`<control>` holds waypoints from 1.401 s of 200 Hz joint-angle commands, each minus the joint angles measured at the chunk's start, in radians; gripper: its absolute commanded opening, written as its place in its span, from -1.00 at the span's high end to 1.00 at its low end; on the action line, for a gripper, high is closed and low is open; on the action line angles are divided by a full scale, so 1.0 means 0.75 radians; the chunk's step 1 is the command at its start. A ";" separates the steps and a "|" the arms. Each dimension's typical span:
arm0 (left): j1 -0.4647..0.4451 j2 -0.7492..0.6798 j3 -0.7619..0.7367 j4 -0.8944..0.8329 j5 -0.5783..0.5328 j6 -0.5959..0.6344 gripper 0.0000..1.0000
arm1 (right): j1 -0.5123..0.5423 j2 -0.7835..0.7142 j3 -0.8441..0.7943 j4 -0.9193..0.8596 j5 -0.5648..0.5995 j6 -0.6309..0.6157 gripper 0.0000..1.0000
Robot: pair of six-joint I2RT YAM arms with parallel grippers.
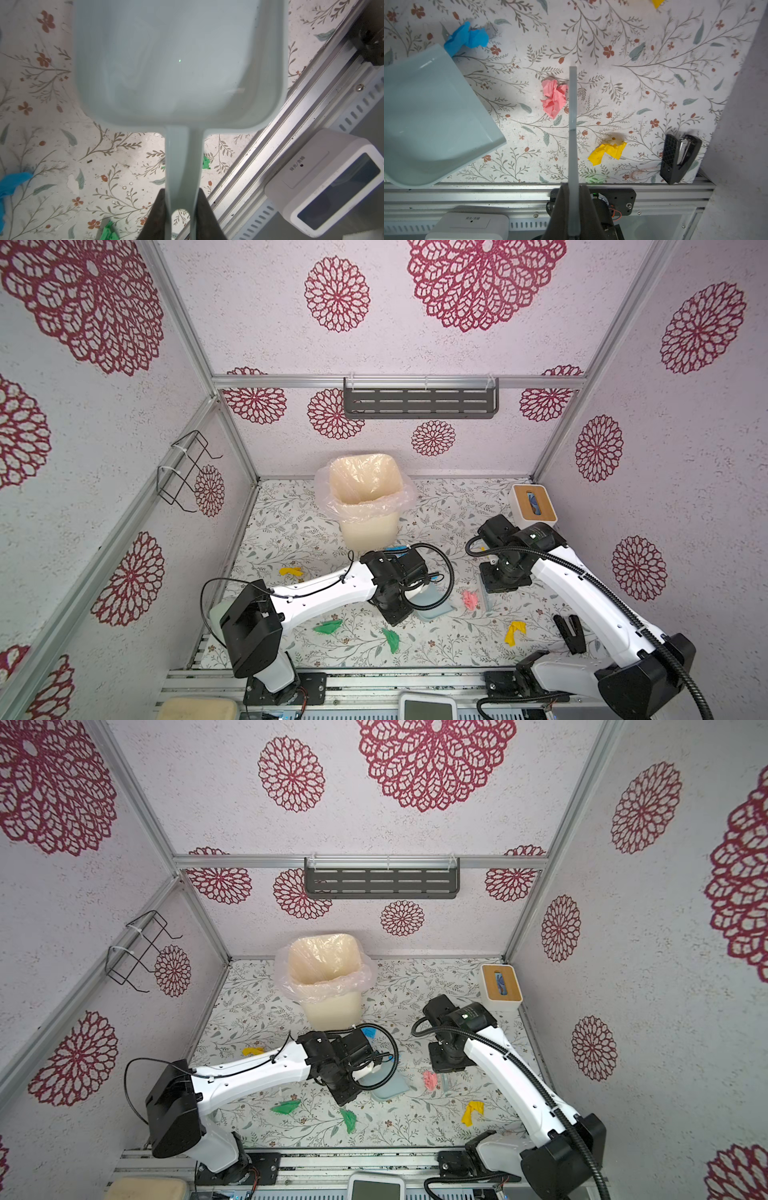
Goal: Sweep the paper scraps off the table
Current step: 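Bring the empty dustpan back down near the pink scrap with the left gripper, then sweep the pink paper scrap toward the dustpan with the right gripper's brush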
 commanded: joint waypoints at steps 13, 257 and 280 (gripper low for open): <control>-0.061 0.048 0.049 0.035 0.017 0.070 1.00 | 0.002 0.054 0.053 -0.071 0.167 -0.007 1.00; 0.005 0.363 0.241 0.045 0.017 0.216 1.00 | -0.131 0.118 0.084 -0.023 -0.108 -0.179 1.00; 0.007 0.371 0.240 0.051 0.000 0.237 1.00 | -0.216 0.093 0.084 -0.002 -0.139 -0.194 1.00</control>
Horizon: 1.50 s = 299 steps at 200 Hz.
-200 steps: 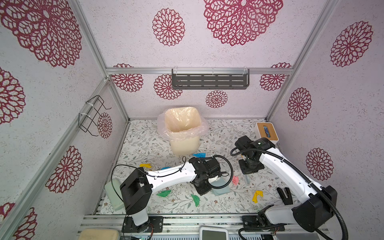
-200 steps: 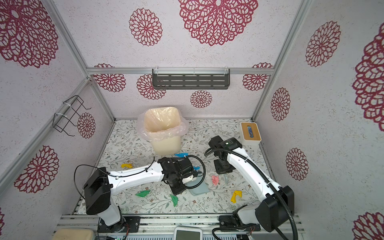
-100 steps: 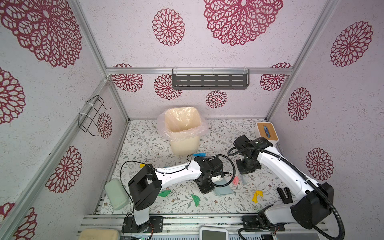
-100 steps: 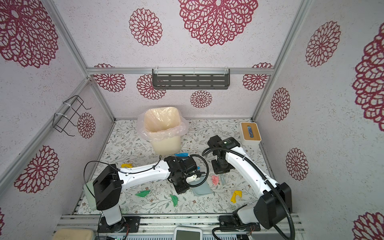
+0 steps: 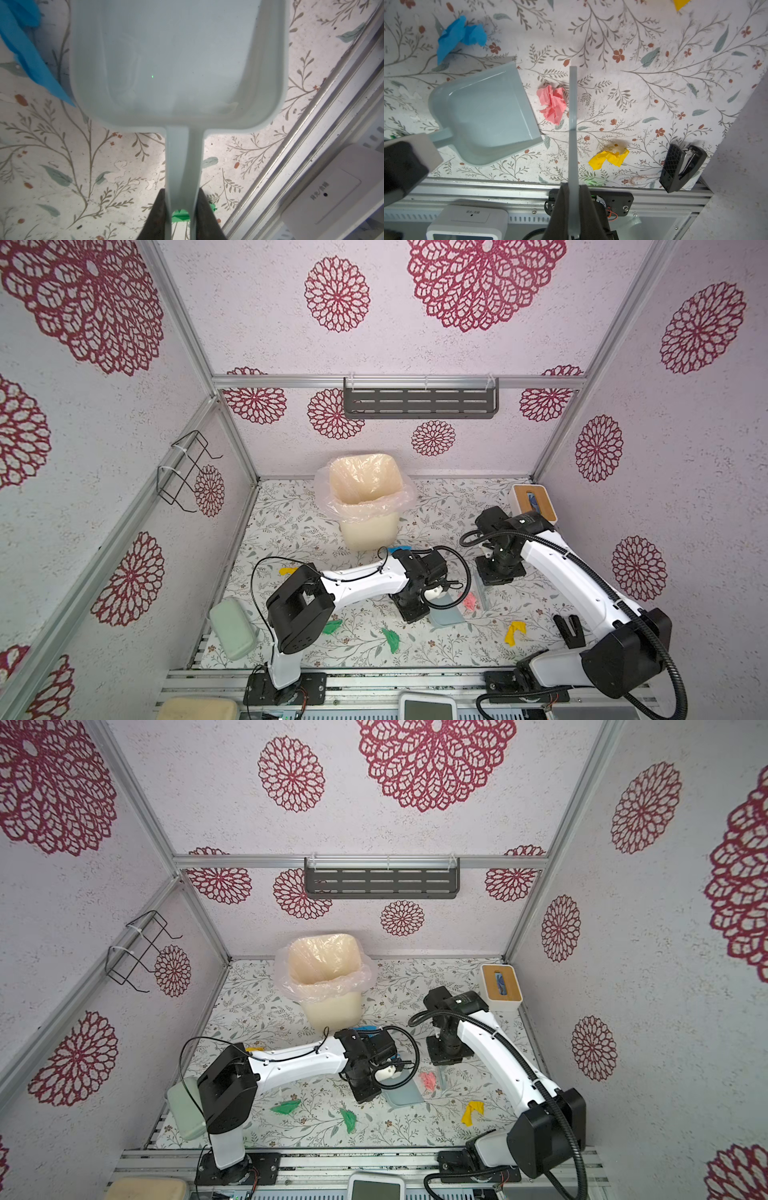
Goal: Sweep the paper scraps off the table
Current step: 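Sweep the pink paper scrap toward the dustpan with the right gripper's brush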
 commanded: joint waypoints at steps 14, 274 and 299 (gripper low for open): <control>0.015 0.026 0.028 0.022 -0.030 0.056 1.00 | -0.089 -0.053 0.039 -0.030 -0.022 -0.030 1.00; 0.032 0.056 0.004 0.097 0.011 0.058 1.00 | 0.174 -0.040 0.031 0.133 -0.393 0.125 1.00; 0.032 0.052 0.000 0.103 0.008 0.052 1.00 | 0.184 -0.067 0.037 0.146 -0.424 0.149 1.00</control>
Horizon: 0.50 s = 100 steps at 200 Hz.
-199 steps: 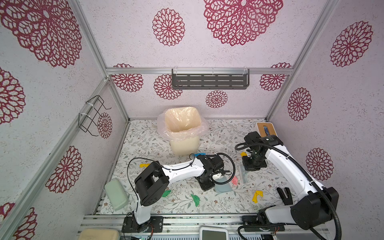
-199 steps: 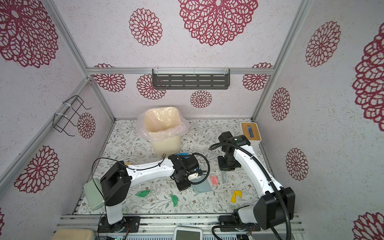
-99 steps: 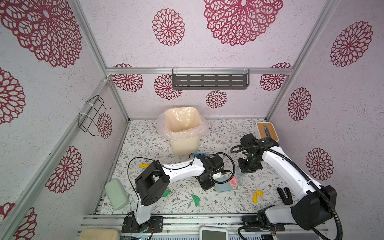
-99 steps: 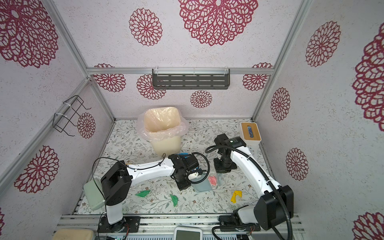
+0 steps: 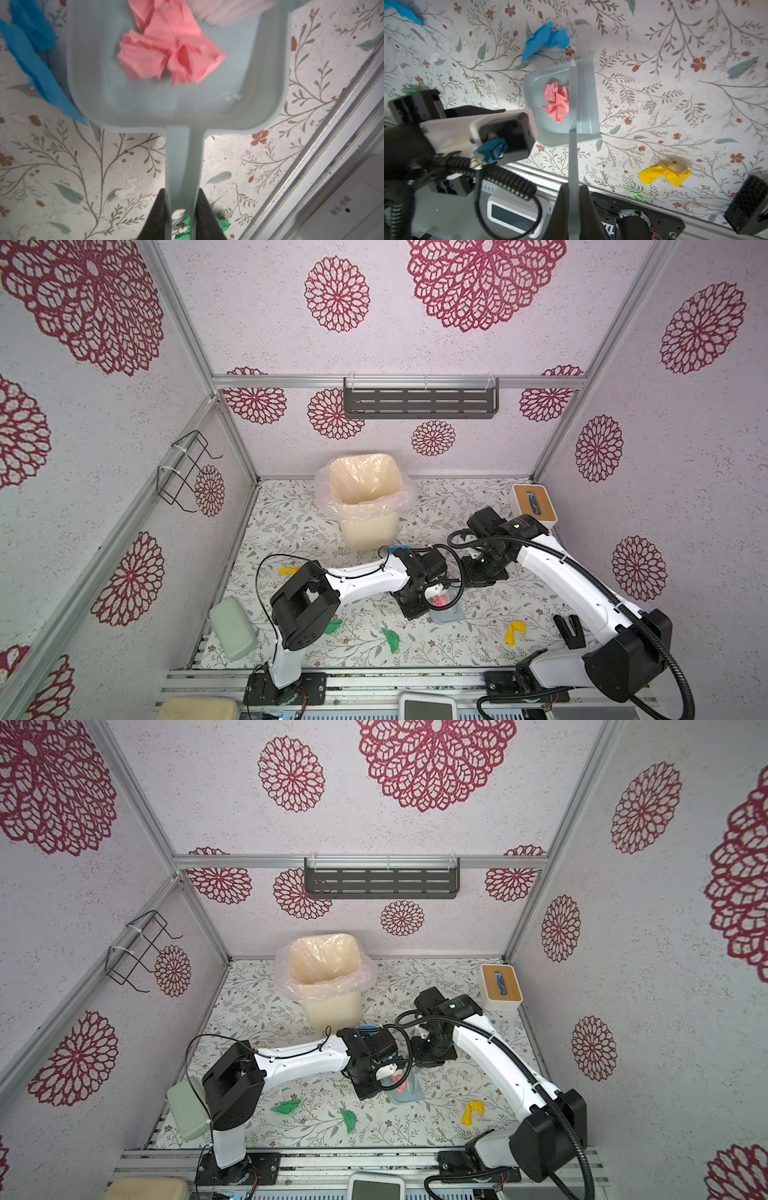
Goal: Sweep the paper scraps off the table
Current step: 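Sweep the pink paper scrap toward the dustpan with the right gripper's brush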
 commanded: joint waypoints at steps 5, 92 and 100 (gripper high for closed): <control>0.007 0.008 -0.004 0.033 0.018 0.003 1.00 | 0.020 -0.061 0.051 0.016 -0.086 0.056 1.00; 0.006 -0.088 -0.091 0.110 -0.001 -0.031 1.00 | -0.098 -0.153 0.136 -0.143 0.126 0.030 1.00; 0.006 -0.105 -0.099 0.123 -0.005 -0.036 1.00 | -0.125 -0.171 0.132 -0.138 0.117 0.023 1.00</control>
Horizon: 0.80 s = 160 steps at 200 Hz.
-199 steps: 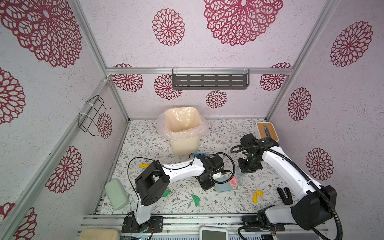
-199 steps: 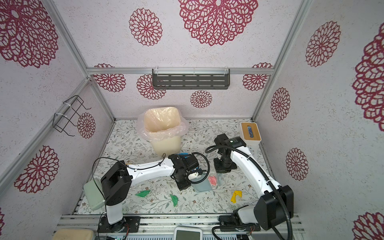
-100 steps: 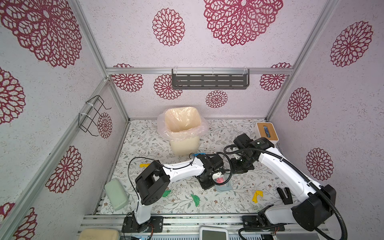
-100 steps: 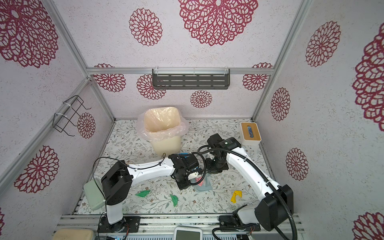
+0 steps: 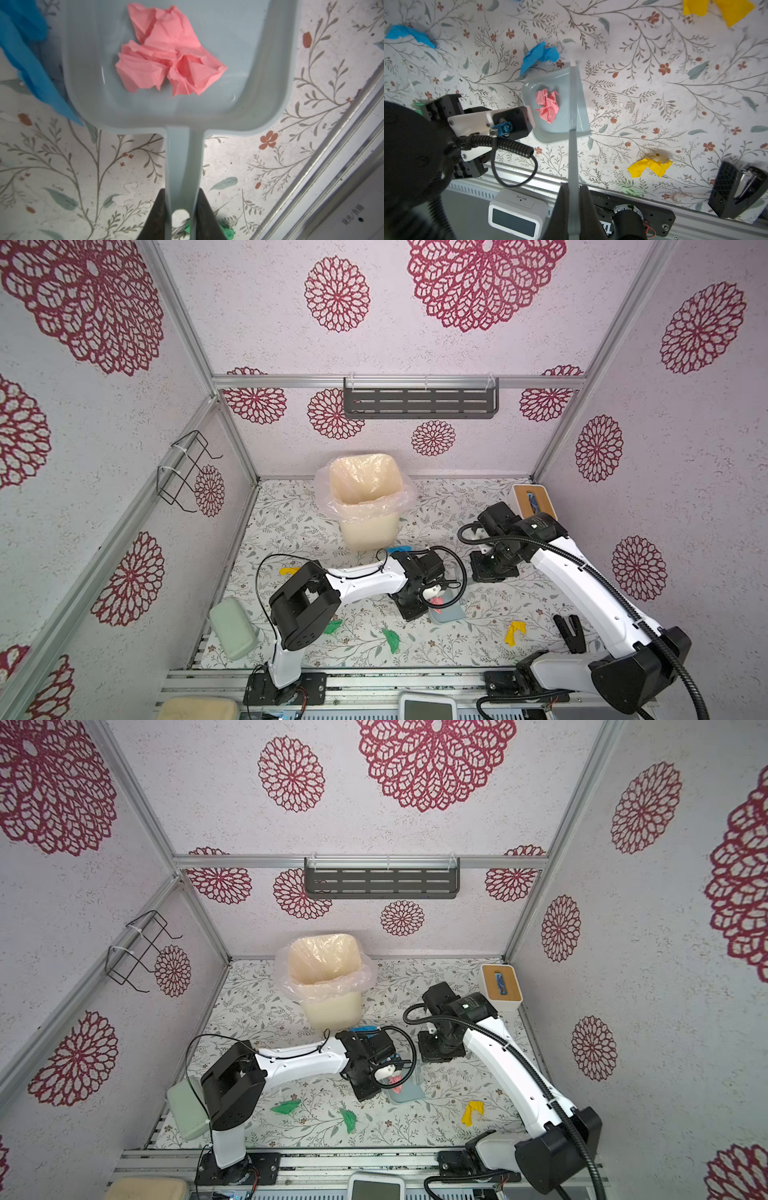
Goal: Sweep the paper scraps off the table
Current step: 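Sweep the pink paper scrap toward the dustpan with the right gripper's brush, then lift the dustpan with the pink scrap over the bin with the left gripper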
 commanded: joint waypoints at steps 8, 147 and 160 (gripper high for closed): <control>0.002 -0.110 -0.032 0.062 -0.006 -0.026 1.00 | -0.094 -0.094 0.024 -0.043 0.008 -0.005 1.00; -0.009 -0.504 -0.049 -0.038 -0.178 -0.097 1.00 | -0.500 -0.299 -0.164 0.111 -0.146 -0.098 1.00; -0.009 -0.536 -0.023 -0.084 -0.206 -0.100 1.00 | -0.512 -0.302 -0.179 0.123 -0.165 -0.103 1.00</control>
